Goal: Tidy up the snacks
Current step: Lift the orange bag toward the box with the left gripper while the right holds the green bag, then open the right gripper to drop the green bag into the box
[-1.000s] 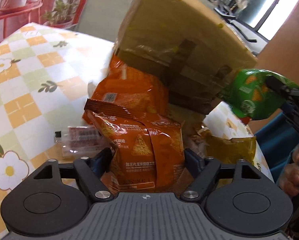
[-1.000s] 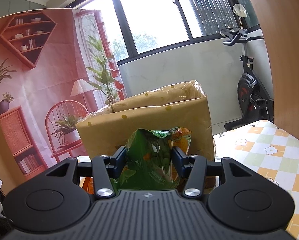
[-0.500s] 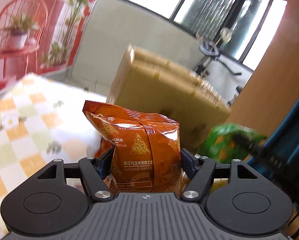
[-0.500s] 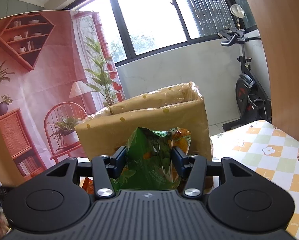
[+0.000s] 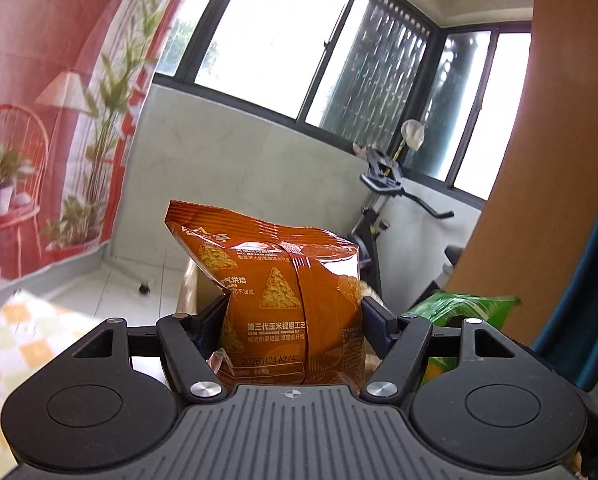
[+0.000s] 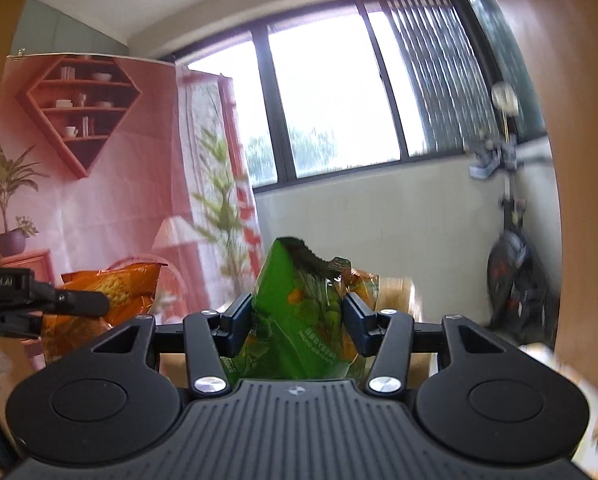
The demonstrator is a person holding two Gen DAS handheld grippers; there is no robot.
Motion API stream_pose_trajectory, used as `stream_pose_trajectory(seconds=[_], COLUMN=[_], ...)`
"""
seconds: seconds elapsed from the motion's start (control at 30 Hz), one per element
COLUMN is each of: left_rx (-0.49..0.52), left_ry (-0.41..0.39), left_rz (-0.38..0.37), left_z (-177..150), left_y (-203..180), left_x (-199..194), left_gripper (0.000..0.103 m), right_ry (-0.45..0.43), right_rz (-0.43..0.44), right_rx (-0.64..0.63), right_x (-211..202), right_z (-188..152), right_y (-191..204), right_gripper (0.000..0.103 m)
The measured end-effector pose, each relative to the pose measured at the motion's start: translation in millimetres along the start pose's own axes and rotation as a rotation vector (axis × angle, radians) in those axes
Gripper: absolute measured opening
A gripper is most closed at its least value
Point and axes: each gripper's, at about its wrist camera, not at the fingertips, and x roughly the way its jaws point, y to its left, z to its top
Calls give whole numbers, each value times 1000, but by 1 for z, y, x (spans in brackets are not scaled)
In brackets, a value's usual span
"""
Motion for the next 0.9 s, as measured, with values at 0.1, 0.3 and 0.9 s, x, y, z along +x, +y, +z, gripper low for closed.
stream_pose_trajectory(seconds=[0.1, 0.3, 0.9], left_rx=[36, 121, 146], left_ry=[-13, 13, 203], left_rz=[15, 47, 94], left_z=[14, 25, 21], left_y=[-11, -20, 7], left_x=[21, 60, 122], left_gripper=[72, 73, 76], right_ry=[-35, -48, 171], right_rz=[-15, -59, -52], right_rx=[-46, -75, -22], right_x=[27, 85, 182], right_z=[12, 19, 0], right_y=[-2, -10, -41], right_gripper=[50, 49, 41])
